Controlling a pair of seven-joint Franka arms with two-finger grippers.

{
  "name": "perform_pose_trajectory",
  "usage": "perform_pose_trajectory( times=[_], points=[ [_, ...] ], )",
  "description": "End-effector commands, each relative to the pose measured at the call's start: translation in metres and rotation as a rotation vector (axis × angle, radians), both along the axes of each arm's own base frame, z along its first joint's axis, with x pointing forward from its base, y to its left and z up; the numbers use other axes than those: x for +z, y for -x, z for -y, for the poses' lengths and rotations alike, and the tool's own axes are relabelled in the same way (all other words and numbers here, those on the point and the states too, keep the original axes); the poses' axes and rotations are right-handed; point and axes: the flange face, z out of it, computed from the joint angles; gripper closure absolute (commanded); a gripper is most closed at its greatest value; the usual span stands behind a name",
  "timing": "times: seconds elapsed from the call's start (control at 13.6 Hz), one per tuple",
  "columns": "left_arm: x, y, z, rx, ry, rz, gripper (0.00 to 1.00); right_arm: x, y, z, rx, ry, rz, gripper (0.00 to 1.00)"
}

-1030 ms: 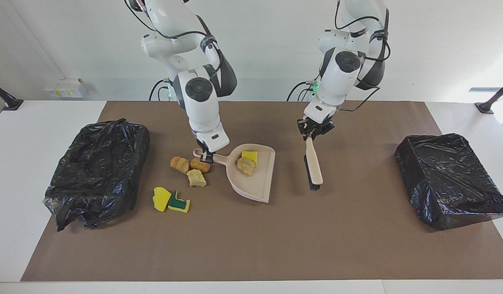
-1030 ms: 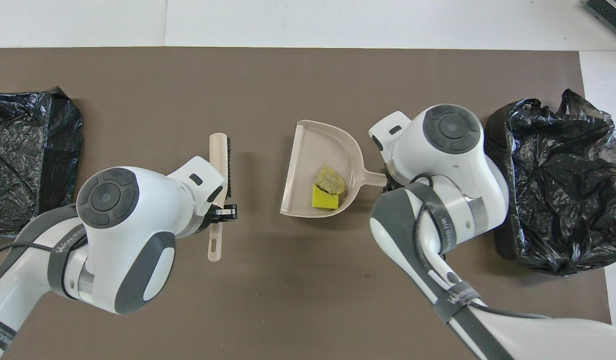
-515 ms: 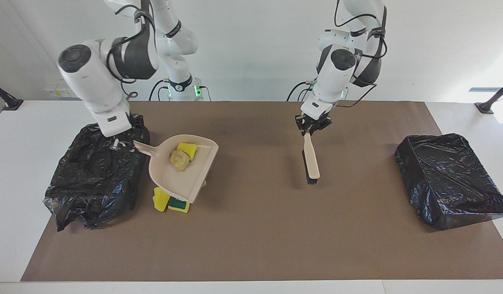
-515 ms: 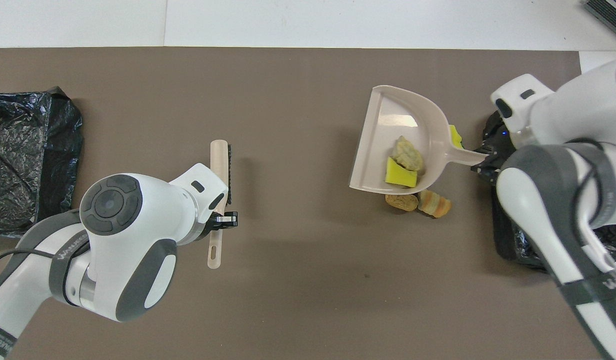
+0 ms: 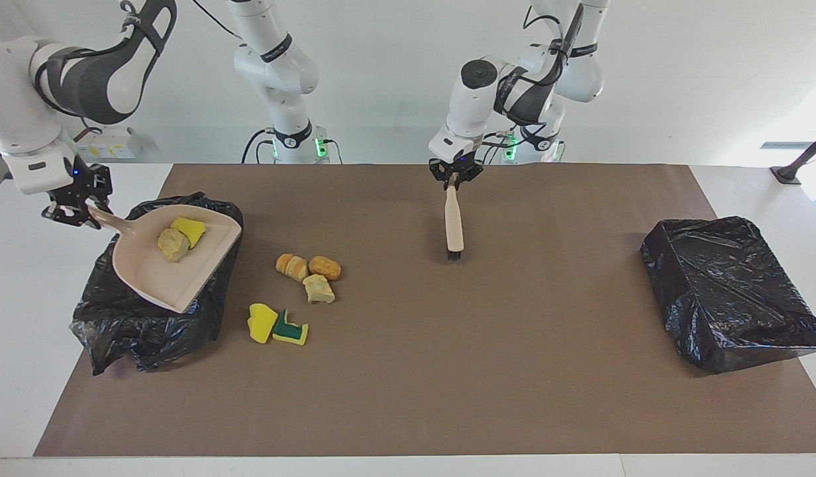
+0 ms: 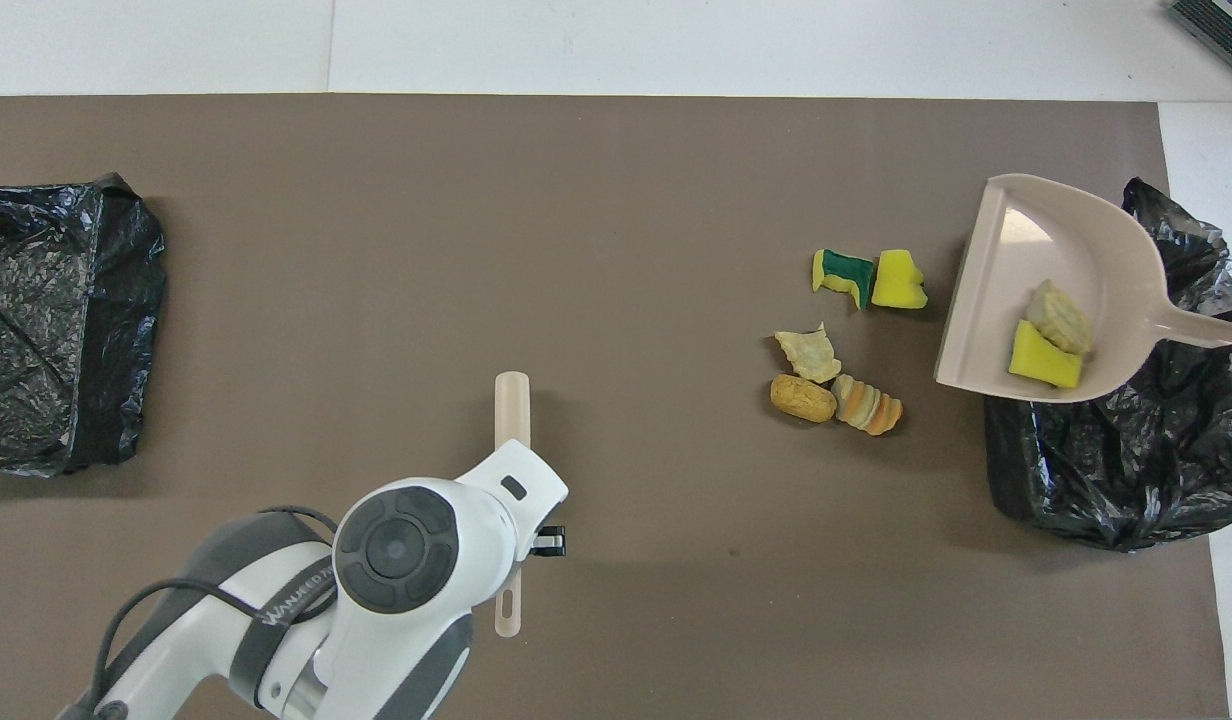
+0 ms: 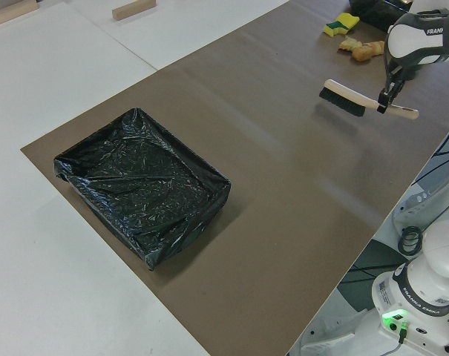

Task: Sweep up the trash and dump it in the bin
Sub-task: 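Carry the loaded dustpan with the right gripper toward the nearer black bag, then tip the dustpan over the black bag with the right gripper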

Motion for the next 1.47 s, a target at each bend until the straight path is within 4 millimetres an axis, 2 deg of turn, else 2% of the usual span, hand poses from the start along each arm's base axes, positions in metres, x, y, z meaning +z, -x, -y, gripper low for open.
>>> perform_pose_trajectory(
  times=[0.0, 0.07, 0.22, 0.29, 0.52, 0.59, 0.66, 0.81, 0.96, 1.1, 1.25, 1.4],
  points=[
    [-0.001, 0.054, 0.004, 0.046, 0.012, 0.025, 1.00, 0.007, -0.006, 0.007, 0.099, 0.157, -0.042, 1.00],
    [-0.005, 0.066, 0.011, 0.053, 0.010, 0.023, 1.00, 0.008, -0.009, 0.004, 0.137, 0.242, -0.070, 1.00],
    [-0.011, 0.071, 0.012, 0.055, 0.003, 0.019, 1.00, 0.011, -0.016, -0.005, 0.196, 0.340, -0.086, 1.00],
    [-0.021, 0.078, 0.013, 0.040, -0.003, 0.017, 1.00, 0.008, -0.018, -0.009, 0.234, 0.388, -0.098, 1.00],
    [-0.027, 0.073, 0.009, 0.053, 0.020, 0.034, 1.00, 0.006, -0.025, -0.031, 0.338, 0.491, -0.120, 1.00],
    [-0.029, 0.068, 0.009, 0.052, 0.018, 0.033, 0.11, 0.007, -0.031, -0.042, 0.367, 0.517, -0.107, 1.00],
    [-0.029, 0.059, 0.009, 0.070, 0.010, 0.026, 0.00, 0.006, -0.034, -0.049, 0.384, 0.529, -0.104, 1.00],
    [-0.014, 0.022, 0.000, 0.135, 0.010, 0.023, 0.00, 0.006, -0.034, -0.049, 0.384, 0.530, -0.105, 1.00],
    [0.012, -0.029, -0.018, 0.122, 0.010, 0.020, 0.00, 0.006, -0.034, -0.049, 0.385, 0.532, -0.105, 1.00],
    [0.030, -0.087, -0.045, 0.130, 0.002, 0.006, 0.00, 0.012, -0.033, -0.048, 0.377, 0.535, -0.104, 1.00],
    [0.041, -0.138, -0.073, 0.109, 0.010, 0.012, 0.00, 0.040, -0.025, -0.051, 0.345, 0.538, -0.064, 1.00],
    [0.059, -0.189, -0.118, 0.095, 0.031, 0.048, 0.00, 0.069, -0.012, -0.058, 0.229, 0.508, -0.023, 1.00]
  ],
)
